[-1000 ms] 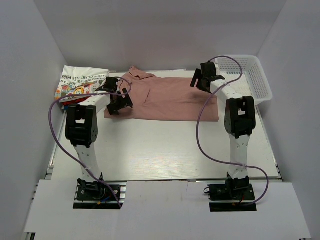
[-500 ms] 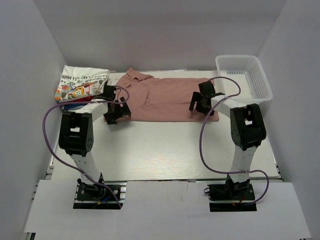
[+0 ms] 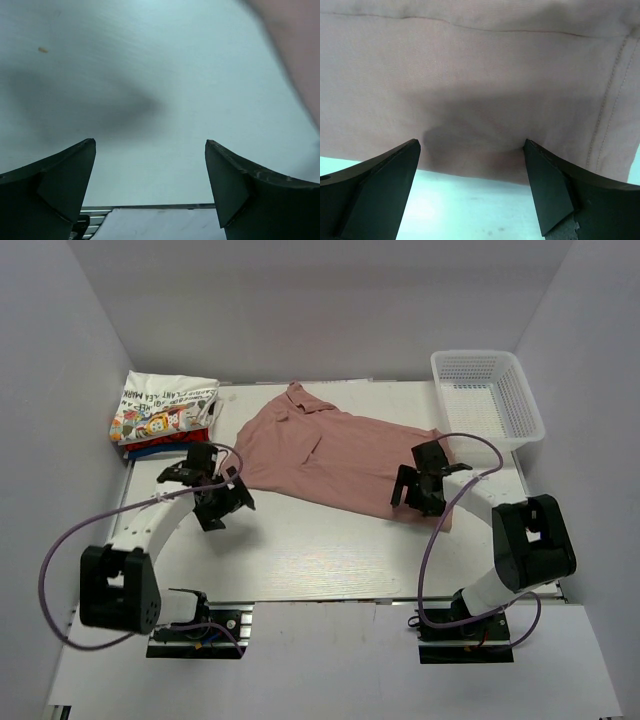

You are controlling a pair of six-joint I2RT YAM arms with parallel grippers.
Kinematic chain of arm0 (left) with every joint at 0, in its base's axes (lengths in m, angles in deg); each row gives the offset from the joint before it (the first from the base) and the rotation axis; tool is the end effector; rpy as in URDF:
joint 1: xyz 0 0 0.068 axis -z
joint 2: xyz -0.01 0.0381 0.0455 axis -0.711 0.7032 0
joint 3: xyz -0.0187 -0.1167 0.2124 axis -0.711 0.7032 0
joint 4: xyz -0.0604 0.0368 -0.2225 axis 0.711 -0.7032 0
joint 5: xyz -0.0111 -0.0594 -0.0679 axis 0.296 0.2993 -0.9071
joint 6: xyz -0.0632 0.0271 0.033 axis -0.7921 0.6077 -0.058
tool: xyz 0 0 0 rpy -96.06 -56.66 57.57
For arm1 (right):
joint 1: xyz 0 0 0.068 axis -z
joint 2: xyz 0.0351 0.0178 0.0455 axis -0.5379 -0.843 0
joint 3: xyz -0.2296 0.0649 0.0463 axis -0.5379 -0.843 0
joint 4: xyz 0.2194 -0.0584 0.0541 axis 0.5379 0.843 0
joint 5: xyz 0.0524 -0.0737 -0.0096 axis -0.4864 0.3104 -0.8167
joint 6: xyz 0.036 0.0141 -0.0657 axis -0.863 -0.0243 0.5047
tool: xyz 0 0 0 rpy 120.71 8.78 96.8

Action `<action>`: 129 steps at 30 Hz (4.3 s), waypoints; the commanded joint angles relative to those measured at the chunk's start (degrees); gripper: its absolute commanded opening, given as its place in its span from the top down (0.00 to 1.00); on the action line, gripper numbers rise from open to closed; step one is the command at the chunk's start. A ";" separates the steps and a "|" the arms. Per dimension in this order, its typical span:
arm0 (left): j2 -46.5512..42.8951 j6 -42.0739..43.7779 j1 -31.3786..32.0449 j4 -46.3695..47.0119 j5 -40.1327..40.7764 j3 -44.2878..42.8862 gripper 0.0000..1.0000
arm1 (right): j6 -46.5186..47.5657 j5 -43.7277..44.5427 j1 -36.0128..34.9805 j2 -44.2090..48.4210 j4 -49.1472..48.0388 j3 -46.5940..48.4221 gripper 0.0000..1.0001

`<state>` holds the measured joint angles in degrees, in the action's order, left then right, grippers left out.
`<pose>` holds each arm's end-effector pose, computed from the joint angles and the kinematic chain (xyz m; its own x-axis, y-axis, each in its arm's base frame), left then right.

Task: Fold and stack the t-shirts

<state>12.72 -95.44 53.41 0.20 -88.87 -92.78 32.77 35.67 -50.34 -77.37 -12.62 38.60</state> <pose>0.2222 -0.0393 0.1541 -0.8614 -0.4889 -0.1377 -0.4475 0.8587 -0.2497 0.2727 0.0795 0.1320 -0.8553 0.2174 -0.4703 0.1733 0.9755 0.1358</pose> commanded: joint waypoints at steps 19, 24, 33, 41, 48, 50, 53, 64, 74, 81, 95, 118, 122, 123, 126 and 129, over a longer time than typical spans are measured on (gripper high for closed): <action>35.63 9.27 1.39 19.35 -3.23 -35.24 0.00 | -0.78 0.88 -0.04 0.75 5.40 15.76 0.10; 31.68 6.81 1.39 14.71 3.61 -23.91 0.00 | -1.04 2.29 0.05 1.98 6.19 13.30 0.10; 9.99 -3.29 0.25 -4.37 7.31 -0.61 0.00 | -0.78 1.50 -0.04 7.25 7.86 6.98 0.10; 0.90 -3.84 0.25 -6.06 10.83 -8.05 0.00 | -1.65 -1.40 -0.13 8.58 3.82 7.49 0.10; 16.71 -1.55 -0.80 -7.54 20.30 -32.45 0.00 | -2.88 0.35 -0.22 -1.00 1.70 21.37 0.10; 20.66 -0.85 -1.94 -8.77 21.02 -36.96 0.00 | -2.71 2.37 -0.22 -6.62 2.23 28.57 0.10; 28.14 -0.15 -2.47 -9.39 23.22 -45.66 0.00 | -1.22 6.50 -0.21 -14.00 5.83 39.36 0.10; 48.28 2.23 -3.00 -13.35 29.73 -67.57 0.12 | 6.25 11.78 0.22 -41.51 17.78 76.56 0.10; 47.14 2.23 -3.00 -4.84 27.70 -57.12 0.20 | 6.87 8.88 1.10 -46.62 8.92 75.96 0.10; 49.68 2.23 -3.00 -0.69 27.18 -58.42 0.38 | 5.90 7.13 1.37 -50.14 7.07 77.28 0.10; 46.28 3.55 -3.00 1.24 25.24 -56.16 1.00 | 7.84 9.93 2.07 -55.06 11.02 78.43 0.10; 19.90 2.15 -1.95 2.83 14.09 -33.83 1.00 | 10.82 10.46 1.63 -44.18 6.63 69.56 1.00; 12.01 -0.31 -1.42 -0.24 12.86 -27.52 1.00 | 10.83 11.16 1.28 -36.80 3.56 61.65 1.00; 10.24 -1.36 -1.42 -0.25 12.85 -26.10 1.00 | 10.39 11.34 1.54 -34.43 3.03 57.46 1.00; 2.97 -2.77 -1.42 -1.04 8.29 -19.07 1.00 | 9.86 11.87 1.37 -30.47 1.45 50.41 1.00; -1.98 -5.15 -1.42 -2.18 4.42 -12.04 1.00 | 9.42 10.29 1.72 -27.13 -1.01 46.19 1.00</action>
<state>16.02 -97.51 51.82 0.42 -79.40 -108.63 42.58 45.77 -48.79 -108.38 -9.12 87.93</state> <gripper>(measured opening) 0.023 0.011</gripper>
